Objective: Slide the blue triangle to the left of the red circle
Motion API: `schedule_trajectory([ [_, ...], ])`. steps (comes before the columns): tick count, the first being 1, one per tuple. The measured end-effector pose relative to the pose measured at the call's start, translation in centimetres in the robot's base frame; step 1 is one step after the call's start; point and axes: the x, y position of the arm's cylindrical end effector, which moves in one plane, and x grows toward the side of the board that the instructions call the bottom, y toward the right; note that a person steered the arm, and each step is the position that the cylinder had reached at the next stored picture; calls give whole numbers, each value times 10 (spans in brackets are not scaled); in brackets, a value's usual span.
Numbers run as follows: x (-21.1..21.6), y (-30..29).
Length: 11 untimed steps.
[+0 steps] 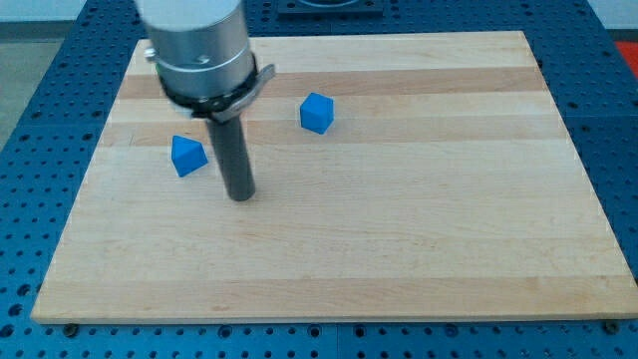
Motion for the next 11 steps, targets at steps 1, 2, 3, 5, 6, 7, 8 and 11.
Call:
schedule_trajectory([
  [1, 2, -50],
  [2, 1, -80],
  [3, -25, -84],
  [5, -69, -91],
  [6, -71, -91],
  [7, -8, -92],
  [8, 35, -77],
  [11, -6, -75],
])
